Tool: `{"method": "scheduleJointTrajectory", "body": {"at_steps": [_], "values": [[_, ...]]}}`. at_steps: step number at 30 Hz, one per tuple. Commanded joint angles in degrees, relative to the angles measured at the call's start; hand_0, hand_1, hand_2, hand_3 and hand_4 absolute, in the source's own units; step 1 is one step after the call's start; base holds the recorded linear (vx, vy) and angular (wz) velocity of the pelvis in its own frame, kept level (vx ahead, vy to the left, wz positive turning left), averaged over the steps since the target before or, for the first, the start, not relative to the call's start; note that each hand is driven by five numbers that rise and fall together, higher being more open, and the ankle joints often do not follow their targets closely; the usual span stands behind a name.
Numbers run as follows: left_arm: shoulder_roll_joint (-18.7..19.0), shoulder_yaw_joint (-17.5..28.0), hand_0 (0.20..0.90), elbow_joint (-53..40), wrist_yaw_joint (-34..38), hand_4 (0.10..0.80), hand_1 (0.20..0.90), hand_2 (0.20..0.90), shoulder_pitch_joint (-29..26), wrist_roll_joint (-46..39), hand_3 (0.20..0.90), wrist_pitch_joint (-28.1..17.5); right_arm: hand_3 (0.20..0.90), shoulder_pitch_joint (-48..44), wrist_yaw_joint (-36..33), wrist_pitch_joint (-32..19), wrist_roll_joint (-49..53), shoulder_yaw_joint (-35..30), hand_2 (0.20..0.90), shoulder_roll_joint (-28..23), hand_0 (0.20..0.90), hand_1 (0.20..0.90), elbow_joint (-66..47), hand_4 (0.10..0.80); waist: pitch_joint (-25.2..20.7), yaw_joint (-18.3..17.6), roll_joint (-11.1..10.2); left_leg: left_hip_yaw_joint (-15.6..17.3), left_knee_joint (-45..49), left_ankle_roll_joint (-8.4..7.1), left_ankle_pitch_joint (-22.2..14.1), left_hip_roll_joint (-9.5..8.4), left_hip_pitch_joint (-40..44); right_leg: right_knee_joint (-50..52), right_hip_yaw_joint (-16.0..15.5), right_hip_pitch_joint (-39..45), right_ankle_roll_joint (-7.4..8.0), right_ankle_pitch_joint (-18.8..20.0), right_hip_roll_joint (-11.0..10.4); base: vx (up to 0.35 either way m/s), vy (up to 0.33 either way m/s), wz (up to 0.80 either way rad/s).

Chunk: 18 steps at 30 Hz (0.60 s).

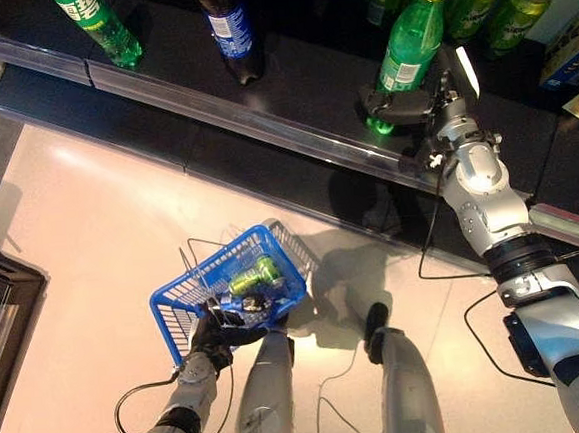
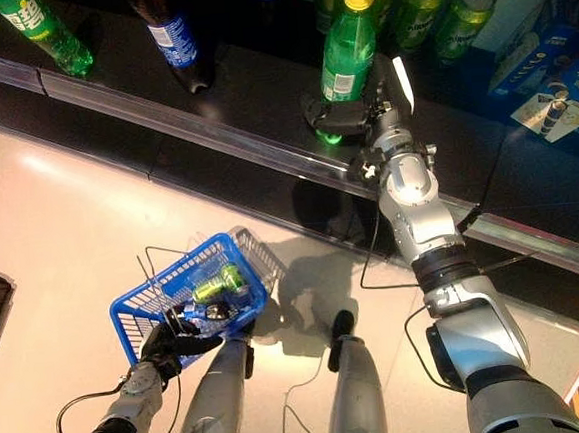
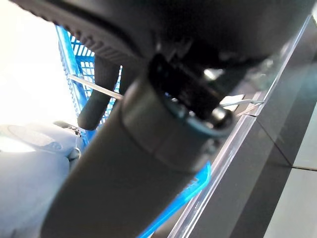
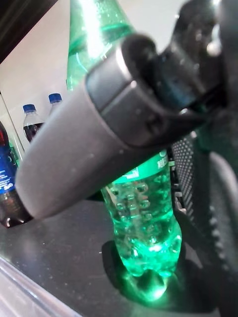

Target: Pick up the drink and place into the basket.

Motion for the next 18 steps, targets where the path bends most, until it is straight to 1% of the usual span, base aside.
{"method": "scheduleJointTrajectory", "body": {"at_steps": [1,8,9,18], "values": [[4.6,-2.1,0.300,-4.0,0.2,0.100,0.300,0.300,2.9,-0.3,0.200,-3.6,0.200,-10.8,0.1,-6.2,1.3,-0.4,0.300,-2.6,0.300,0.300,-5.1,0.100,-1.2,1.5,1.5,-2.2,3.5,3.57,-0.7,-0.74,0.1,-8.0,-2.6,6.1,-0.43,5.7,-3.5,0.000,0.000,0.00],[4.3,-2.3,0.300,-4.2,0.6,0.100,0.300,0.300,3.0,-0.4,0.200,-3.7,0.200,-10.9,-0.3,-6.4,-0.2,0.2,0.300,-2.2,0.300,0.300,-5.3,0.100,-1.2,1.5,1.7,-2.1,3.1,3.71,-0.7,-0.95,0.4,-8.3,-2.6,6.1,-0.40,5.9,-3.5,-0.004,0.000,0.00],[4.3,-2.3,0.300,-4.2,0.5,0.100,0.300,0.300,2.9,-0.4,0.200,-3.8,0.200,-11.0,-0.5,-6.8,-0.2,0.3,0.300,-2.4,0.300,0.300,-5.3,0.100,-1.2,1.4,1.6,-2.1,2.7,3.77,-0.2,-1.01,0.2,-8.7,-2.7,5.8,-0.40,6.4,-3.6,0.000,0.000,0.00],[4.3,-2.1,0.300,-4.0,0.4,0.100,0.300,0.300,2.7,-0.4,0.200,-3.8,0.200,-10.8,-1.1,-8.4,-3.1,0.6,0.300,-2.4,0.300,0.300,-6.1,0.100,-1.2,1.1,1.6,-1.8,2.8,3.75,-0.7,-0.84,1.0,-8.8,-2.5,6.4,-0.41,6.1,-3.4,0.000,0.000,0.00]]}}
